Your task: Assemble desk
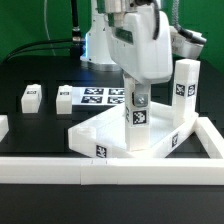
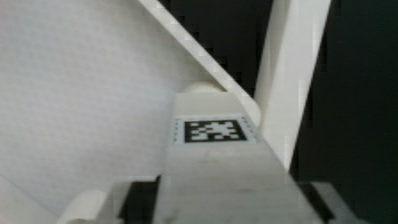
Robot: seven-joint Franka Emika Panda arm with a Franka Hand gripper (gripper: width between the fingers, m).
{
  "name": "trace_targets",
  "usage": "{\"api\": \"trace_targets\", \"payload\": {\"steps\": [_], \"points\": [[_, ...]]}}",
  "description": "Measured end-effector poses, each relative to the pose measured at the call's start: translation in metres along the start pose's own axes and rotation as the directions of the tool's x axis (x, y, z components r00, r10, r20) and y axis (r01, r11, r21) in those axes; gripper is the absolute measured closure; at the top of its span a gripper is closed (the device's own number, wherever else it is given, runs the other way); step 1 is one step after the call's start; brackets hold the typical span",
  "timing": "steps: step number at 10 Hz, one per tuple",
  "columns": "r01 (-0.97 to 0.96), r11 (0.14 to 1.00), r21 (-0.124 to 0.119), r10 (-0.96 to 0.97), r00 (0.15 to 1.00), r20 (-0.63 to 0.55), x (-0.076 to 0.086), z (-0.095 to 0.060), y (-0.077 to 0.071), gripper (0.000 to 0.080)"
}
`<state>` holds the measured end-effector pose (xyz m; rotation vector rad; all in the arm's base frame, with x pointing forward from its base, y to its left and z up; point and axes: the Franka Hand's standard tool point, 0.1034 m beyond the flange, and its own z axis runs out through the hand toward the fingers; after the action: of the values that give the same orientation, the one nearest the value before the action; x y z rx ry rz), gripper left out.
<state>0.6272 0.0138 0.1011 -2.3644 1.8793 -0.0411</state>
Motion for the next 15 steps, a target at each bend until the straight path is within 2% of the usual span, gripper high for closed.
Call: {"api": "trace_targets", "payload": {"steps": [1,2,3,6,8,9,11,12,13,15], "points": [[0.038,0.999,-0.004,-0.038,0.999,0.002,-0.0012,0.0003,-0.0001,0.0322],[0.077,0.997,-0.005,-0.077,0.997,0.002,-0.0015,0.0000,-0.0005,0.0322],[0.198,0.980,-0.008,-0.198,0.980,-0.003,-0.0030,-0.0007,-0.0018,0.0181],[0.555,0.832,-0.011,-0.555,0.832,-0.003,-0.0050,-0.0019,-0.0040,0.0152],[0.733,0.679,-0.033,-0.733,0.680,-0.004,-0.0055,0.0006,-0.0030,0.0150],[0.769,0.638,-0.034,-0.770,0.639,-0.002,-0.0053,0.0015,-0.0034,0.0150],[0.881,0.470,-0.054,-0.882,0.471,0.014,-0.0057,0.0030,-0.0041,0.0150],[0.904,0.425,-0.054,-0.905,0.426,0.017,-0.0053,0.0031,-0.0039,0.0150],[0.957,0.283,-0.058,-0.958,0.285,0.022,-0.0051,0.0031,-0.0039,0.0150],[0.970,0.237,-0.057,-0.971,0.238,0.014,-0.0055,0.0022,-0.0057,0.0150]]}}
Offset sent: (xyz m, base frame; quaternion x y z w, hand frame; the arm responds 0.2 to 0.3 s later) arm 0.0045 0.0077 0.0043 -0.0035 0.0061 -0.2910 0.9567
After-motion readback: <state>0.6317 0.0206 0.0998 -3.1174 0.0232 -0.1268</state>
